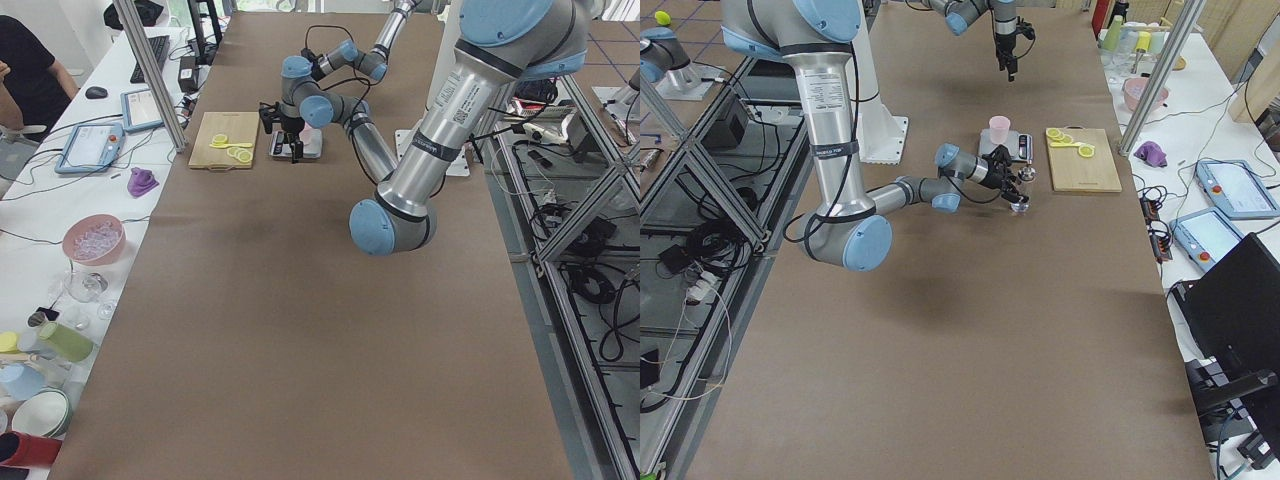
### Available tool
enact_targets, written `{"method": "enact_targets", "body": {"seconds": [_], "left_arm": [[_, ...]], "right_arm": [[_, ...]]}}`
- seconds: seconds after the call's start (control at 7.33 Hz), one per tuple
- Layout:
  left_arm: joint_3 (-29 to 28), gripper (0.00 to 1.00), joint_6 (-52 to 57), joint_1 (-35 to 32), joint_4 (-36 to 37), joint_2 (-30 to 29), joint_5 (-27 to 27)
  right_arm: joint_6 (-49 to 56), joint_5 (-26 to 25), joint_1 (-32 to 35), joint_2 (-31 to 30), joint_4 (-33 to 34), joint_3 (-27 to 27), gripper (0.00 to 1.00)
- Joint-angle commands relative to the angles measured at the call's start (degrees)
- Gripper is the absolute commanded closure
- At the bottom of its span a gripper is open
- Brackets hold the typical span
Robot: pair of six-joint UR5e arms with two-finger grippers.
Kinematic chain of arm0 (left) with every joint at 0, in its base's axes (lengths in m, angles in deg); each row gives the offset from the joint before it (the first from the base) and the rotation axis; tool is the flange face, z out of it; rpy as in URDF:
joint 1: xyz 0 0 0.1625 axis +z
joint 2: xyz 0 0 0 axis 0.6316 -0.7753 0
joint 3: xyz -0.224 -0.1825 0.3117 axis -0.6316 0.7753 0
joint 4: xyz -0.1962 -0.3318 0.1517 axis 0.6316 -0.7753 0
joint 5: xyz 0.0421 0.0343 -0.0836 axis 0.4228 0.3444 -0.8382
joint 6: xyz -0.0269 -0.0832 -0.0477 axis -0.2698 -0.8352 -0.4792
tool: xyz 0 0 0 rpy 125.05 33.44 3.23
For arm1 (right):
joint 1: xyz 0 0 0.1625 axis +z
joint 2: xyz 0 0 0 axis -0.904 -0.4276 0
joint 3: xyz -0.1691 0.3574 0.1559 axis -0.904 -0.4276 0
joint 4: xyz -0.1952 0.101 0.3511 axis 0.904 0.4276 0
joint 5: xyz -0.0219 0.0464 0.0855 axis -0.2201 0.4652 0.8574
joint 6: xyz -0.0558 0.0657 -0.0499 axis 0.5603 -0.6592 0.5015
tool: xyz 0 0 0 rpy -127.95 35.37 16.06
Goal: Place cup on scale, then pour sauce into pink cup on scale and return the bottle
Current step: 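Close the right gripper around the glass sauce bottle, then lift the glass bottle upward with the right gripper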
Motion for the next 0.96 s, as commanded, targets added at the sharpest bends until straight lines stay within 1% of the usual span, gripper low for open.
{"method": "enact_targets", "body": {"seconds": [0.0, 0.14, 0.41, 0.82], "left_arm": [[-0.1, 0.02, 0.0, 0.0, 0.0, 0.0, 0.0], [-0.1, 0.02, 0.1, 0.0, 0.0, 0.0, 0.0], [-0.1, 0.02, 0.0, 0.0, 0.0, 0.0, 0.0], [-0.1, 0.02, 0.0, 0.1, 0.0, -0.1, 0.0]], "right_arm": [[-0.1, 0.1, 0.8, 1.9, -0.3, -1.5, 0.02], [-0.2, 0.1, 0.9, 3.1, -0.3, -2.2, 0.02], [-0.2, 0.6, 1.0, 3.1, -0.4, -2.6, 0.06], [-0.2, 1.0, 1.1, 2.1, -2.9, -2.7, 0.06]]}}
